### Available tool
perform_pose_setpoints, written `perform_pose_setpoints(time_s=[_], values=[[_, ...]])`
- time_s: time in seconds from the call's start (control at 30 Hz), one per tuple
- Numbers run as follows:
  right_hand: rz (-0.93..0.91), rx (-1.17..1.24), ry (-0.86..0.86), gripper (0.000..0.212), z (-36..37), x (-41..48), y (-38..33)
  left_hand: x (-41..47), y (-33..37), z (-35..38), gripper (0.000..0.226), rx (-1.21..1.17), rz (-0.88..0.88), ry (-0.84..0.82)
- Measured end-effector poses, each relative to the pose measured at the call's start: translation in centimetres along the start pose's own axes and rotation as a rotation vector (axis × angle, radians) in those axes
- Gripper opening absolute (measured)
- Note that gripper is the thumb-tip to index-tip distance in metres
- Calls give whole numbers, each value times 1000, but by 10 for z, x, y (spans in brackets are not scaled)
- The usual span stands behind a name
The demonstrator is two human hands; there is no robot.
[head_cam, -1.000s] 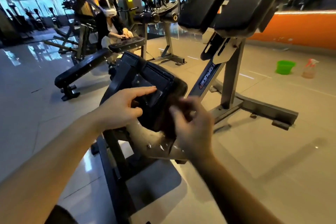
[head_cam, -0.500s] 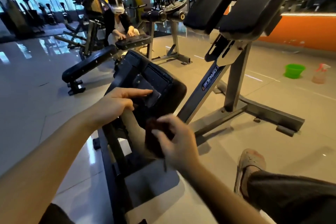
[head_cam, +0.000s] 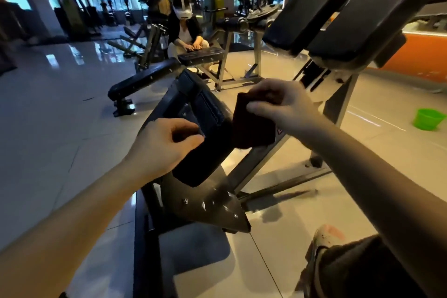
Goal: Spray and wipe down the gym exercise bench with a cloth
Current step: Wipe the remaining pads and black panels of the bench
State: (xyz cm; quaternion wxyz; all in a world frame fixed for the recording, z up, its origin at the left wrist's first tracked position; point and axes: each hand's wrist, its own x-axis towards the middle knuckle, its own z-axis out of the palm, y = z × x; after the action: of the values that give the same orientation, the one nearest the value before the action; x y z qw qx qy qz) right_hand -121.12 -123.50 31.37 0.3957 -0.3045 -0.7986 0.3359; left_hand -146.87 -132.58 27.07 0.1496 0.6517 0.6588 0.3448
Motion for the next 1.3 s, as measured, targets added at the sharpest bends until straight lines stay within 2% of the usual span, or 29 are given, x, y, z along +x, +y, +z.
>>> perform_pose_setpoints(time_s=[0.03,0.07,0.13,0.2,0.23,0.33,0.43,0.53,0.63,0.73,0.8,0.93,1.03,1.2,1.27,1.3], values=[[-12,-96,-128,22,2,3,5,-1,5,5,40,38,12,30],[-29,-215,-176,22,4,8,14,-2,12,11,46,71,28,57],[-27,-336,-54,26,1,25,29,-3,24,21,55,155,63,130],[9,-306,103,30,-13,44,38,-2,34,30,61,241,69,221],[27,-291,106,30,-21,55,42,0,38,34,64,275,62,263],[37,-310,-117,29,-33,79,56,5,49,45,68,390,53,354],[-33,-276,-309,25,-29,91,65,11,58,54,61,505,59,427],[-99,-154,-438,20,-26,98,66,15,67,59,60,623,47,444],[-237,-162,-507,21,-18,101,64,14,72,59,66,615,18,448],[-389,-228,-461,21,-8,96,68,12,78,66,71,596,-44,474],[-428,-267,-416,21,-3,107,74,12,83,74,73,611,-86,516],[-324,-340,-344,16,13,163,96,12,93,86,74,649,-181,549],[-317,-242,-364,18,18,172,104,11,99,92,78,653,-231,561],[-667,-70,-501,18,-4,101,101,11,109,103,78,712,-303,535],[-713,-115,-475,19,-3,99,105,11,111,107,76,727,-330,546],[-678,-141,-436,19,1,111,107,10,112,109,77,732,-346,555]])
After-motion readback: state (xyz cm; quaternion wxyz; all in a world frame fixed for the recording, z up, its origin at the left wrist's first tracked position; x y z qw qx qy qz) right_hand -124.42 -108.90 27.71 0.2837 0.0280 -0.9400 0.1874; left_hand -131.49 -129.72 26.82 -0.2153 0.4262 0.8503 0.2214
